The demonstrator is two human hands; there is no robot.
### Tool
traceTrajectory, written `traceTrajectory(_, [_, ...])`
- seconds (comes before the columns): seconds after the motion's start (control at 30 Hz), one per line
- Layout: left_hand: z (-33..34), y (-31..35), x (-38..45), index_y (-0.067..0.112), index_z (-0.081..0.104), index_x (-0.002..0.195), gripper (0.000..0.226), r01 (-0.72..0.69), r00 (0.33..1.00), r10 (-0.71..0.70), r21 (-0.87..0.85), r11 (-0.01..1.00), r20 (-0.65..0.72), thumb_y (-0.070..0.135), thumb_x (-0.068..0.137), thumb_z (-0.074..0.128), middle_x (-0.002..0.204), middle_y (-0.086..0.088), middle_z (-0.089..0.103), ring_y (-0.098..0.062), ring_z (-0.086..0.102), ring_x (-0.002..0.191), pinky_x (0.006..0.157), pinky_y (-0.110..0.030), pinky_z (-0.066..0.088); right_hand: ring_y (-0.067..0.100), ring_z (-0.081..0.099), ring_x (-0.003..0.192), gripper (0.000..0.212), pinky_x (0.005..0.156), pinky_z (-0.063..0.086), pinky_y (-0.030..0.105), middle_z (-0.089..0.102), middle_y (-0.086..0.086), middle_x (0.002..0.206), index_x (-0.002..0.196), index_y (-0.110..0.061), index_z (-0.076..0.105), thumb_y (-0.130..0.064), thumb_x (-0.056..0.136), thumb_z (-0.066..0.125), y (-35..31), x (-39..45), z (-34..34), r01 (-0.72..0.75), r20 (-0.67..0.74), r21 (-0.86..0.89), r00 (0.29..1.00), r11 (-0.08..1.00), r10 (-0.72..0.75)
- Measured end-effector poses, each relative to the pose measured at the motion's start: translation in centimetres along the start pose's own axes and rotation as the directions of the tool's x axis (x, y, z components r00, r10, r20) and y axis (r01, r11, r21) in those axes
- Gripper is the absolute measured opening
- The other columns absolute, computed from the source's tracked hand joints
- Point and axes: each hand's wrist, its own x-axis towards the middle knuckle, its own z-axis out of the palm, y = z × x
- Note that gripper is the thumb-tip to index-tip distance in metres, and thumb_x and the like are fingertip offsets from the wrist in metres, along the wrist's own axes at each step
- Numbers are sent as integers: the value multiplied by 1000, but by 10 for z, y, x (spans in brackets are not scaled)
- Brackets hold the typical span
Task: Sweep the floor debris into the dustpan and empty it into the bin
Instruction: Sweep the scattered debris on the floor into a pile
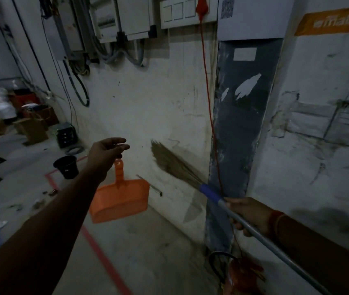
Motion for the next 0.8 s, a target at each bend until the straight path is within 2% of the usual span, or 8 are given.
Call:
traceTrajectory(0.07, [-1,-10,-5,0,67,124,29,31,999,-31,0,1000,11,-4,97,60,111,-20,73,-17,64,81,58,-15,50,16,48,45,27,40,39,21,55,6,60,120,-32,62,-37,94,61,3,-1,11,54,27,12,998,998,-55])
traceTrajectory(0.17, [-3,-20,-14,6,68,124,31,143,989,-143,-15,990,32,-4,96,61,107,-16,75,-5,53,57,49,-20,44,14,47,47,30,43,39,22,53,4,61,121,-36,62,-44,92,60,9,1,27,116,65,38,991,993,-118])
traceTrajectory(0.27, [-6,-29,-22,14,67,121,30,273,957,-274,26,962,96,2,94,69,111,-19,70,-19,61,82,68,-31,52,13,46,47,29,46,38,23,51,3,62,121,-41,58,-47,93,57,13,4,39,113,86,64,989,992,-118])
traceTrajectory(0.37, [-7,-35,-31,12,68,118,28,307,939,-325,146,940,116,5,92,74,105,-20,68,-29,66,95,69,-31,57,12,48,49,36,45,40,23,53,1,62,130,-46,51,-46,95,55,15,7,48,145,97,37,984,989,-148])
traceTrajectory(0.53, [-1,-35,-47,16,74,104,25,353,919,-388,288,890,75,22,82,87,85,-13,63,-21,60,73,59,-27,54,17,52,54,33,49,43,27,59,6,67,129,-45,51,-39,97,53,18,17,58,188,141,50,971,981,-193])
traceTrajectory(0.63, [1,-36,-52,14,75,102,30,374,912,-408,315,872,48,24,79,90,78,-11,57,-20,56,70,58,-29,51,19,51,54,26,50,43,29,57,7,70,122,-35,58,-40,97,53,23,20,67,210,175,34,961,977,-213])
traceTrajectory(0.73, [0,-36,-54,14,75,102,28,368,916,-400,344,864,26,22,79,89,68,-6,54,-16,49,60,47,-23,39,16,46,49,25,47,39,27,53,6,67,115,-17,59,-34,97,54,27,21,80,176,183,71,965,982,-186])
traceTrajectory(0.8, [0,-36,-55,18,75,102,24,364,916,-400,350,863,36,17,81,87,73,-9,61,-18,51,63,48,-22,38,14,45,47,26,45,39,25,51,6,67,113,-11,58,-32,96,56,30,22,86,140,175,78,973,987,-152])
